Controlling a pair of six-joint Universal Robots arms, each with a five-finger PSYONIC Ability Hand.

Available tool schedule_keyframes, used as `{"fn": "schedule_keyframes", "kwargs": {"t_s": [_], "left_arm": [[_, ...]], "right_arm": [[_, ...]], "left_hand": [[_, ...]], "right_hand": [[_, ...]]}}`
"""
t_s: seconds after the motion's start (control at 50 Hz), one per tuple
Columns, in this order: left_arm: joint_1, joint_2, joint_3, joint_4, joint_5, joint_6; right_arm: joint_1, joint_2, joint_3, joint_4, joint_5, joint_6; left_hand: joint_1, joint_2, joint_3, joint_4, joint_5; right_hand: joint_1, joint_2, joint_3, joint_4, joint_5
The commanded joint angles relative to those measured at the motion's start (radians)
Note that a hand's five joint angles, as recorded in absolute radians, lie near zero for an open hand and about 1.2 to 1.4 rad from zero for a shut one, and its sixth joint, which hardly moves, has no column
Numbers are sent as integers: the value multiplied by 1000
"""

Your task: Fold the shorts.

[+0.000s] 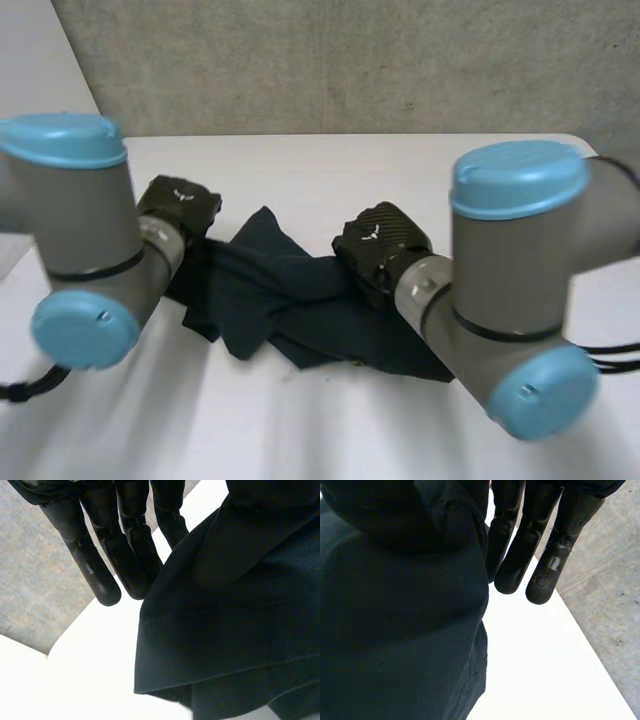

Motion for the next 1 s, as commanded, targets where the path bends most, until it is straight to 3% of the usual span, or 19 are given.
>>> {"fn": "schedule_keyframes", "kwargs": {"t_s": [0.02, 0.12, 0.14, 0.24, 0.3, 0.4, 0.58, 0.7, 0.78, 0.98, 1.0], "left_arm": [[1, -184, 464, 10, -5, 51], [2, -215, 766, 148, -5, 108], [2, -214, 796, 188, -8, 112], [4, -159, 805, 447, -17, 109], [2, -100, 744, 475, -16, 102], [19, -20, 519, 470, -10, -7], [65, -11, 140, 408, 41, -175], [94, -115, -6, 388, 124, -178], [103, -210, -16, 328, 128, -170], [173, -214, -14, 194, 141, -99], [173, -208, -13, 193, 141, -101]], "right_arm": [[-21, 131, -270, -194, 34, -19], [-40, 105, -399, -494, 63, -53], [-41, 76, -423, -599, 71, -68], [-83, 1, -427, -814, 77, -75], [-81, -15, -404, -785, 77, -78], [-69, -56, -310, -670, 68, -84], [-61, -81, -36, -458, 63, -87], [20, 12, 133, -349, 66, -56], [49, 74, 179, -314, 69, -27], [59, 54, 165, -297, 65, 134], [57, 51, 152, -295, 65, 166]], "left_hand": [[281, 200, 206, 195, 241], [281, 200, 206, 195, 241], [281, 200, 206, 195, 241], [281, 200, 206, 195, 241], [281, 200, 206, 195, 241], [281, 200, 206, 195, 241], [281, 200, 206, 195, 241], [281, 200, 206, 195, 241], [281, 200, 206, 195, 241], [278, 198, 204, 193, 238], [168, 87, 93, 82, 128]], "right_hand": [[420, 221, 215, 209, 234], [420, 221, 215, 209, 234], [420, 221, 215, 209, 234], [420, 221, 215, 209, 234], [420, 221, 215, 209, 234], [420, 221, 215, 209, 234], [420, 221, 215, 209, 234], [420, 221, 215, 209, 234], [420, 221, 215, 209, 234], [420, 221, 215, 209, 234], [420, 221, 215, 209, 234]]}}
